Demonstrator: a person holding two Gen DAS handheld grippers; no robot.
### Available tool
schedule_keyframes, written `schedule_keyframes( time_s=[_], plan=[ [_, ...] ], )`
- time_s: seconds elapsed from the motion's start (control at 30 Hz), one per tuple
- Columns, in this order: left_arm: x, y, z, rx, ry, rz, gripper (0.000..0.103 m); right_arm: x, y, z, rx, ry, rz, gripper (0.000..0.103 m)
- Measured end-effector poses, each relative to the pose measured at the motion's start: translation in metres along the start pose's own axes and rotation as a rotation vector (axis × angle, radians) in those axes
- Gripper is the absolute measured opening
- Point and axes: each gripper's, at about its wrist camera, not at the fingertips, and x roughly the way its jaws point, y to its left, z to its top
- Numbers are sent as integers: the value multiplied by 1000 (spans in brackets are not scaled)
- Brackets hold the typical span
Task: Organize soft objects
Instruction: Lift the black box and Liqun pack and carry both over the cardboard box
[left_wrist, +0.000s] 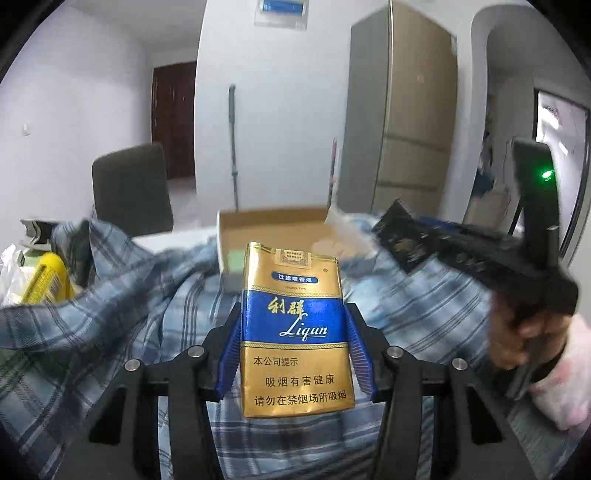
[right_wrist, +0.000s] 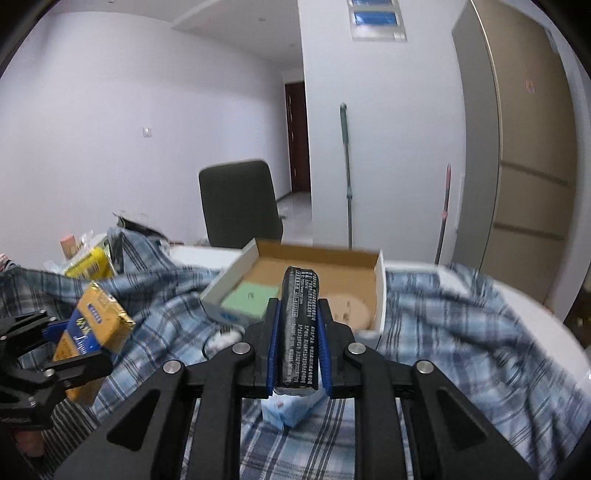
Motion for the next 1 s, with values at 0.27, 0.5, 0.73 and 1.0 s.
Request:
schedule_keyframes(
  time_s=[0.27,0.5,0.73,1.0],
  plan=[
    [-33,-22,64,54,-165,7,54,-29,8,70,-27,-161,-25,17],
    [-42,-25,129,64,-325,32,54,-21,5,116,-3,-226,-88,17],
    [-29,-14,167,6,-399,19,54,-8,-17,139,122,-222,-77,17],
    [12,2,184,12,-383,37,54,19,-34,138,174,-217,-102,17]
  ],
)
